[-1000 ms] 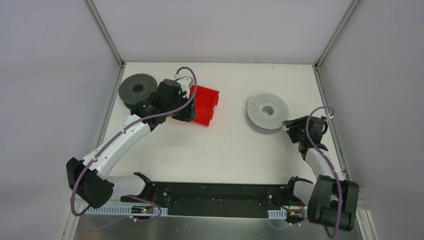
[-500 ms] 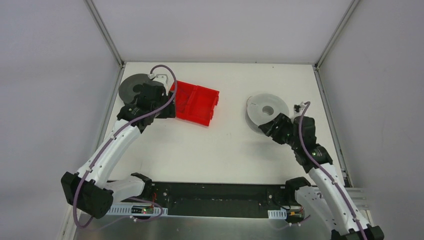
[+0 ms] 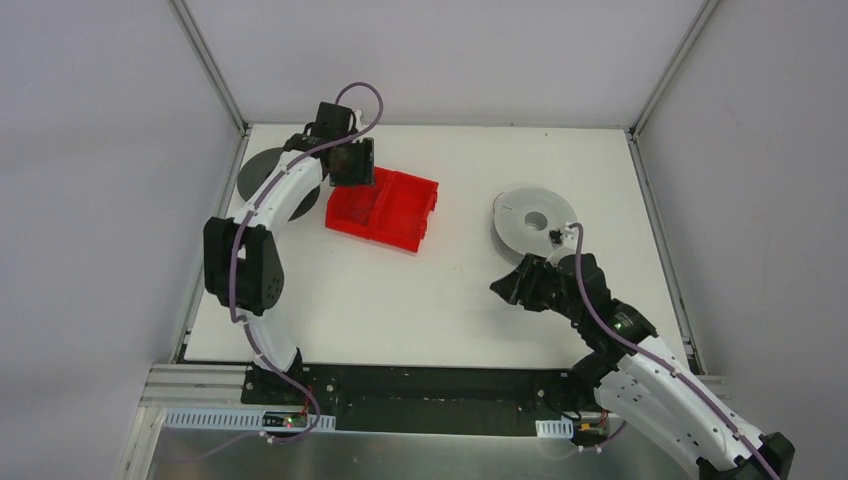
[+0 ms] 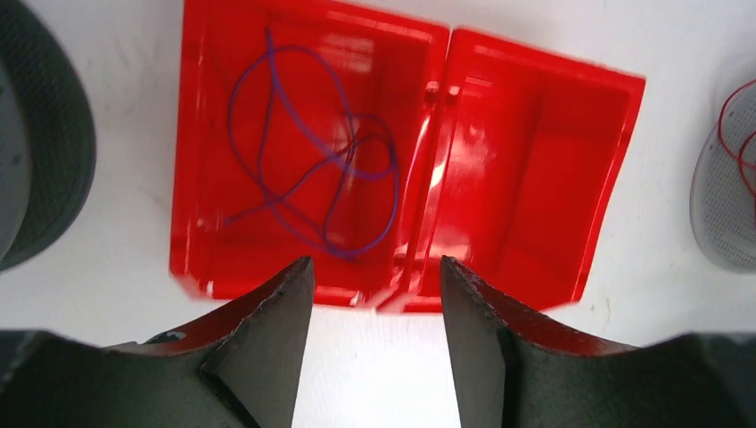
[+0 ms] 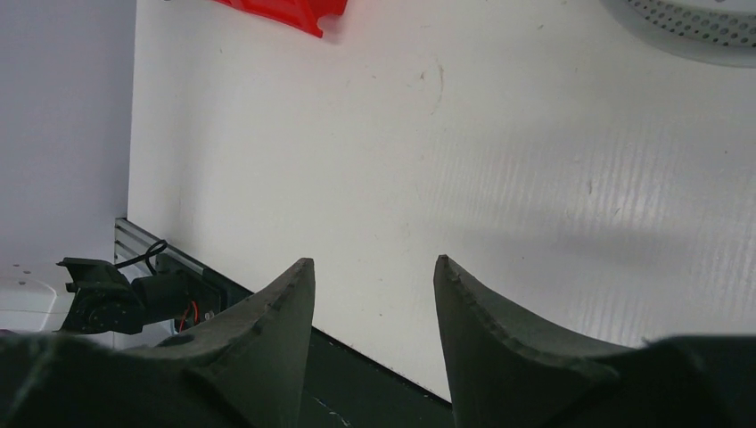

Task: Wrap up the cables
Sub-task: Pick up the cable from the storage box.

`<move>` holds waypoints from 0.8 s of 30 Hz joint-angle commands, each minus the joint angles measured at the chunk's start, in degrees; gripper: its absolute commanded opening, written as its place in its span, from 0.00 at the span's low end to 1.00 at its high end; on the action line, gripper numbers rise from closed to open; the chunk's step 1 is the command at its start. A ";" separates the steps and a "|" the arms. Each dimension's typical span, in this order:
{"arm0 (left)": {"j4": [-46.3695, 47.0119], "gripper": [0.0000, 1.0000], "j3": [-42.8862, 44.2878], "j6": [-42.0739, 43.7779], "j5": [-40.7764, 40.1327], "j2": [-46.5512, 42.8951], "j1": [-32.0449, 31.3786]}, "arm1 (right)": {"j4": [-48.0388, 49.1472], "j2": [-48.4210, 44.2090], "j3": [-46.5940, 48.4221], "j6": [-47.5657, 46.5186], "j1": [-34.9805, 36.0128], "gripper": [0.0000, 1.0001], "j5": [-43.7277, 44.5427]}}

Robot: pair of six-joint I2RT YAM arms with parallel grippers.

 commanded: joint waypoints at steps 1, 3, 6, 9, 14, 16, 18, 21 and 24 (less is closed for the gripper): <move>0.08 0.53 7.96 -0.26 2.44 6.27 0.03 | 1.17 -0.22 -0.54 1.07 0.46 0.53 0.98; 0.01 0.54 9.96 -1.97 0.43 8.95 0.06 | 1.75 -0.08 -0.99 1.49 0.53 0.53 0.75; -0.30 0.53 11.71 -3.87 -1.80 12.53 -0.01 | 2.70 0.45 -0.99 1.63 0.47 0.53 -0.01; -0.71 0.52 11.85 -5.73 -4.56 15.06 0.07 | 1.84 1.23 0.22 1.10 0.47 0.53 0.22; -0.80 0.19 13.26 -6.23 -5.91 16.54 0.06 | -0.25 1.05 2.59 0.62 0.52 0.54 0.28; -1.10 0.00 14.52 -5.57 -5.95 16.04 0.03 | -0.96 0.60 3.43 0.77 0.47 0.54 -0.02; -1.92 0.00 15.96 -5.00 -5.88 13.89 -0.01 | -1.81 0.01 4.19 0.80 0.47 0.54 0.33; -2.86 0.00 16.64 -3.60 -3.64 7.04 -0.72 | -3.54 -1.30 5.39 -0.43 0.47 0.54 0.69; -4.32 0.00 15.99 -1.28 -1.42 -1.65 -3.21 | -8.59 -2.34 10.65 -8.26 0.47 0.56 2.17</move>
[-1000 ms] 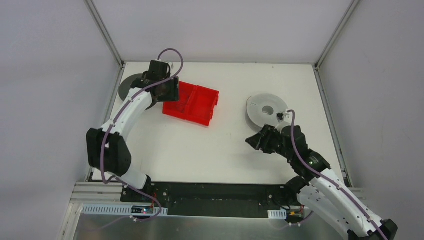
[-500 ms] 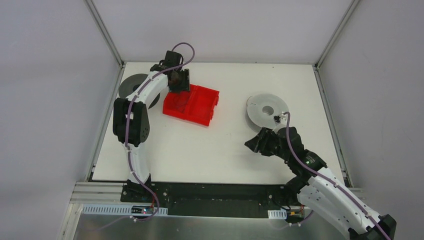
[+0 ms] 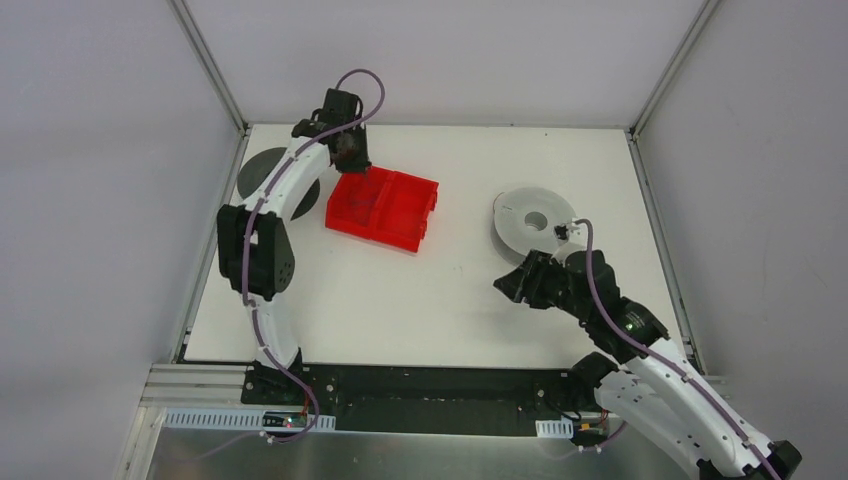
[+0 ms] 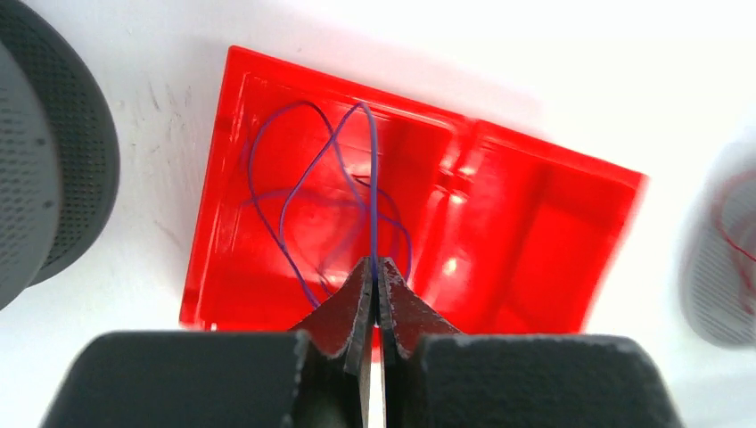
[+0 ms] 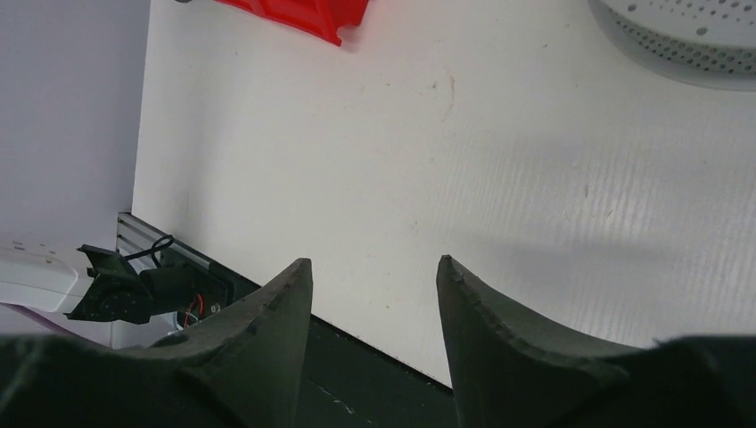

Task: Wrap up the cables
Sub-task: Pick up the cable from the storage box, then place the cable at the center of the board.

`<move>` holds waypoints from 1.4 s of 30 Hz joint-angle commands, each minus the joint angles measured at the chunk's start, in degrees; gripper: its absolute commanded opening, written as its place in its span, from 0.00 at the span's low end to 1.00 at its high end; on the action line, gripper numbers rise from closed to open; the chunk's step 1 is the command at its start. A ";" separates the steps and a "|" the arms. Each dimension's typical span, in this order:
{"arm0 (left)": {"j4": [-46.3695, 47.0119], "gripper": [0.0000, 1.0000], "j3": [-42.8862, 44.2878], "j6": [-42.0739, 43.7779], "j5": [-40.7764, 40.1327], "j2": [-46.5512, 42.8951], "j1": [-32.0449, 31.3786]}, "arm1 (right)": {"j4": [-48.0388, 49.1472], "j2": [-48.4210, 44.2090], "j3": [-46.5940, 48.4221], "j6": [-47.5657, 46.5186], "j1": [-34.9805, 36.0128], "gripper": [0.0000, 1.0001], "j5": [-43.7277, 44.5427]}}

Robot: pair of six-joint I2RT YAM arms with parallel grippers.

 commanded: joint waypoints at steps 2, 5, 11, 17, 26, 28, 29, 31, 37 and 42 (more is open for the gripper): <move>-2.49 0.00 1.24 3.80 7.01 -20.82 -4.68 | -10.50 -1.84 13.18 -12.52 0.32 0.58 7.12; -2.59 0.00 -1.93 3.09 16.70 -29.73 -8.50 | -10.99 -2.77 17.40 -15.24 0.38 0.59 8.94; 0.62 0.00 -10.87 -0.62 28.15 -40.10 -15.95 | -5.66 -4.49 15.31 -11.38 0.32 0.59 4.47; 9.30 0.00 -27.70 -6.83 33.52 -43.12 -17.83 | -4.68 -6.34 11.67 -8.12 0.31 0.58 2.42; 10.81 0.27 -42.58 -8.50 26.35 -42.79 -18.06 | -4.65 -7.17 5.25 -3.31 0.35 0.57 6.31; 9.72 0.33 -42.48 -7.57 22.86 -44.71 -18.01 | -2.92 -5.17 3.76 -0.51 0.38 0.56 7.23; 8.94 0.36 -42.31 -6.94 20.21 -46.02 -17.98 | -1.59 -3.78 3.13 1.79 0.39 0.55 7.63; 6.98 0.40 -41.98 -5.47 12.57 -48.80 -17.98 | 2.33 -0.65 1.80 5.41 0.49 0.54 8.36; 1.55 0.55 -43.32 -4.52 -8.92 -57.15 -15.71 | 19.59 13.58 -0.13 4.75 4.85 0.54 9.24; -0.74 0.60 -48.04 -9.28 -9.63 -63.03 -6.29 | 21.55 31.25 8.93 -5.79 16.20 0.55 14.89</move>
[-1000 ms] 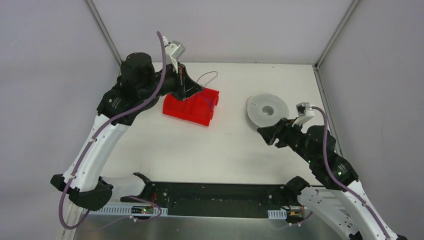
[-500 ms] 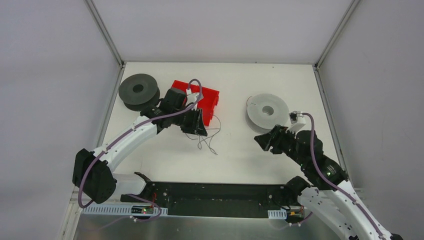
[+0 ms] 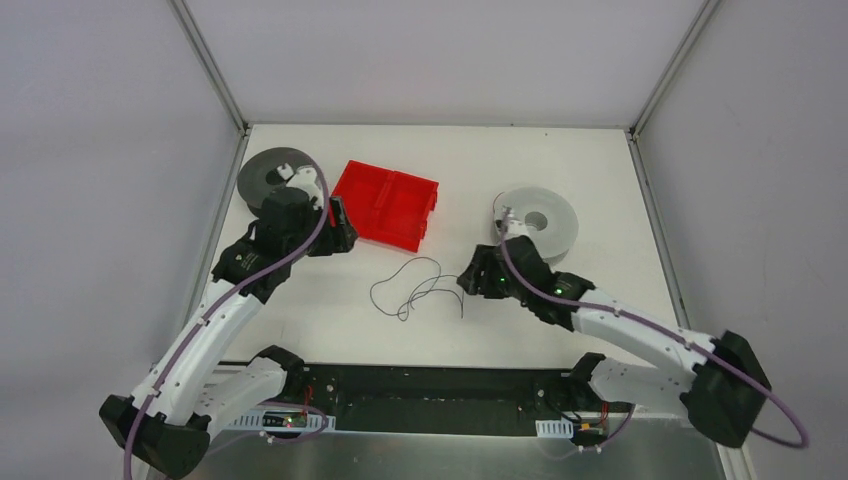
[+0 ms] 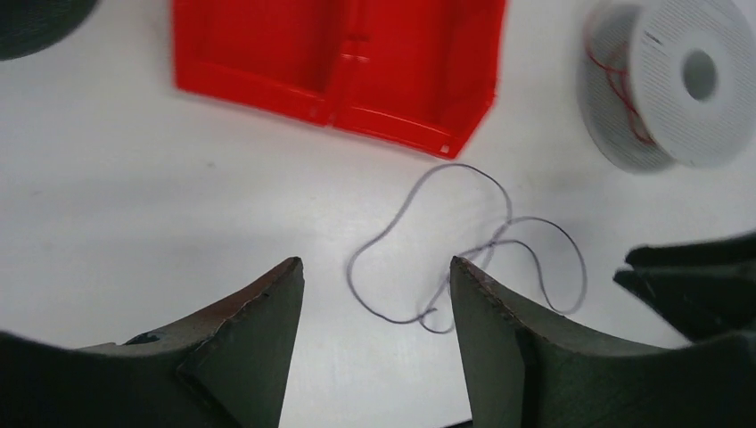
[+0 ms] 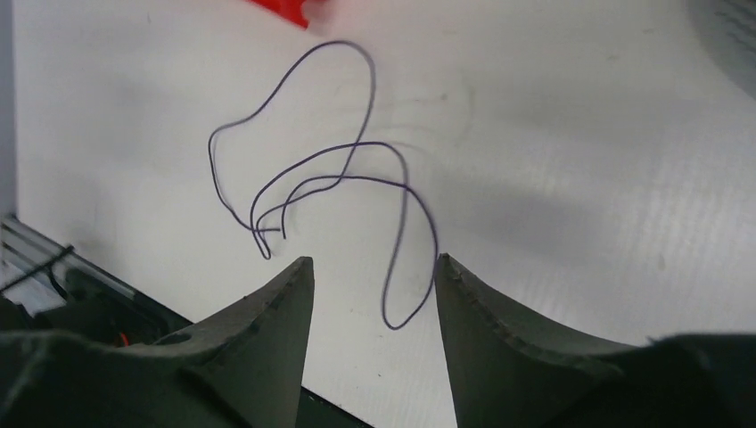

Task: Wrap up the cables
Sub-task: Place the cable at the center of the board.

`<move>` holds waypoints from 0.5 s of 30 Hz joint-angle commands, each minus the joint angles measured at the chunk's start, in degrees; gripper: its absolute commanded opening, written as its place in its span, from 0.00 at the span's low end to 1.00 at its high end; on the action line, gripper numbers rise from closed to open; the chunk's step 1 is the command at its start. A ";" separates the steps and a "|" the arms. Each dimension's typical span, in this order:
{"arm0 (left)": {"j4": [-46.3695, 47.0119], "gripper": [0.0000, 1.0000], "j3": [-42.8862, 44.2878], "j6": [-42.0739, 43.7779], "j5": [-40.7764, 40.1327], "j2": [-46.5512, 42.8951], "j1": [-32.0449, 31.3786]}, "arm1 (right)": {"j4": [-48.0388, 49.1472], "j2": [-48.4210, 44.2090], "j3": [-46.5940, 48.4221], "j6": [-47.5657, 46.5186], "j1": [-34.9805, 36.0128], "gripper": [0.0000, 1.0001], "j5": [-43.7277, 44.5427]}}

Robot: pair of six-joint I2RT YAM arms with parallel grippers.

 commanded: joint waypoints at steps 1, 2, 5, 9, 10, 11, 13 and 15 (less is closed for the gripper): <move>-4.34 0.61 -4.95 -3.80 -7.94 -4.34 7.67 | 8.73 12.91 9.73 -10.78 9.56 0.55 5.31; -4.49 0.62 -5.95 -4.97 -9.52 -5.33 8.75 | 9.55 16.19 11.94 -13.57 11.48 0.55 5.36; -4.52 0.67 -8.28 -8.16 -14.18 -7.90 10.45 | 12.03 25.64 18.57 -23.96 17.37 0.54 5.43; -5.14 0.69 -9.39 -10.76 -20.23 -9.91 11.93 | 12.23 38.54 28.94 -28.75 23.25 0.54 6.19; -5.43 0.69 -9.56 -11.38 -21.55 -10.43 12.49 | 12.13 41.84 31.11 -28.43 23.88 0.53 6.61; -5.55 0.69 -9.67 -11.71 -22.53 -10.93 13.06 | 11.91 44.54 33.26 -27.72 24.43 0.52 7.08; -5.77 0.69 -9.91 -12.57 -23.73 -12.02 14.22 | 11.46 49.53 36.46 -26.21 25.19 0.51 8.26; -5.84 0.69 -10.35 -13.42 -25.10 -13.22 15.09 | 11.66 52.89 38.15 -24.56 25.62 0.51 10.73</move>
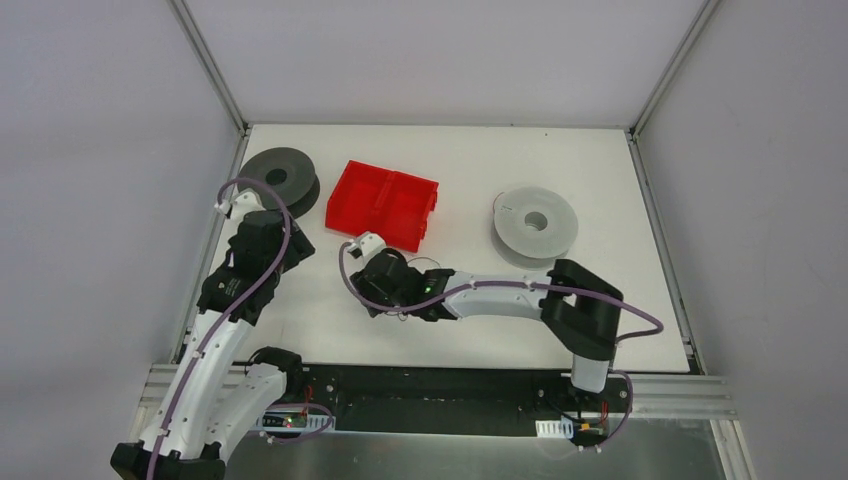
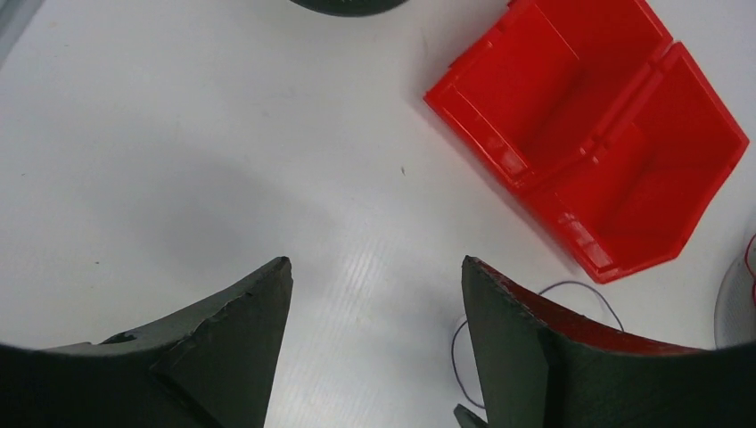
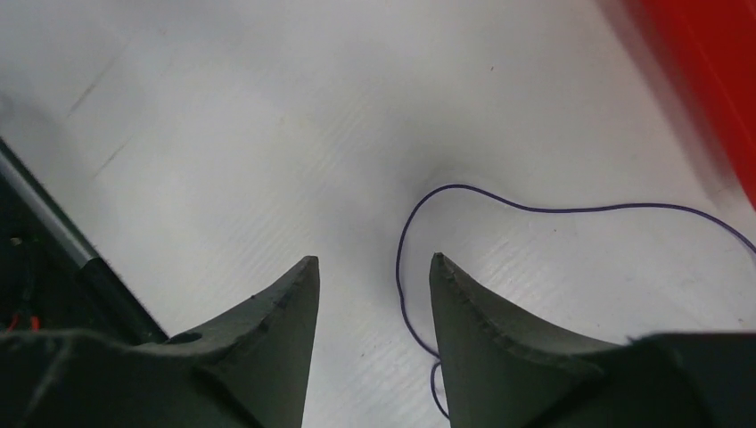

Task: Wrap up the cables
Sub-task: Place the cable at the center of the board.

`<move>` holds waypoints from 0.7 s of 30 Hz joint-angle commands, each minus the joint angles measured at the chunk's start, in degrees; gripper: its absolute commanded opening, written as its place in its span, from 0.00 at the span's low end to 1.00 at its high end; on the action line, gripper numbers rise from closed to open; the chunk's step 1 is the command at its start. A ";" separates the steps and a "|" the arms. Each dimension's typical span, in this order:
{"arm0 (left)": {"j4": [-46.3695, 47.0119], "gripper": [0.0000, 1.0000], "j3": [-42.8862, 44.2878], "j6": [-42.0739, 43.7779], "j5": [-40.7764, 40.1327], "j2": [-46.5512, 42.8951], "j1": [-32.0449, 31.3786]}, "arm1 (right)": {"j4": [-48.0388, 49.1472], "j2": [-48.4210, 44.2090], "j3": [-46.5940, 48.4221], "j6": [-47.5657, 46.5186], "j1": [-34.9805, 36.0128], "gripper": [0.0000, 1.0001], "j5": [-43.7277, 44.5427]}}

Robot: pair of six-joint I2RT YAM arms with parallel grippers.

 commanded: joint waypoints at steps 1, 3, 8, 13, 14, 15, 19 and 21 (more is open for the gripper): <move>-0.43 0.68 -1.29 -3.70 -6.87 -2.98 1.81 | 0.71 6.43 4.21 0.42 0.50 0.51 6.49; -0.42 0.67 -1.83 -4.69 -7.74 -4.02 2.54 | 1.23 8.52 4.37 1.41 0.60 0.50 9.42; -0.55 0.70 0.05 -8.04 -2.87 -3.50 6.16 | 2.39 10.65 3.16 2.20 0.60 0.47 12.24; 0.16 0.75 3.02 -11.74 -2.68 -0.51 8.74 | 3.80 10.79 1.76 3.79 1.72 0.41 9.77; 0.98 0.76 3.09 -12.61 -2.64 0.16 9.54 | 3.85 10.79 1.58 3.81 2.13 0.39 9.97; 1.83 0.78 2.89 -13.87 -2.40 1.00 10.26 | 3.71 10.87 1.58 3.90 2.50 0.38 10.35; 7.97 0.81 1.85 -15.54 3.96 5.13 14.90 | 2.43 10.86 1.05 4.75 3.53 0.37 12.98; 10.13 0.81 2.66 -15.28 6.58 8.45 17.69 | 1.85 10.64 0.34 5.29 3.69 0.32 14.10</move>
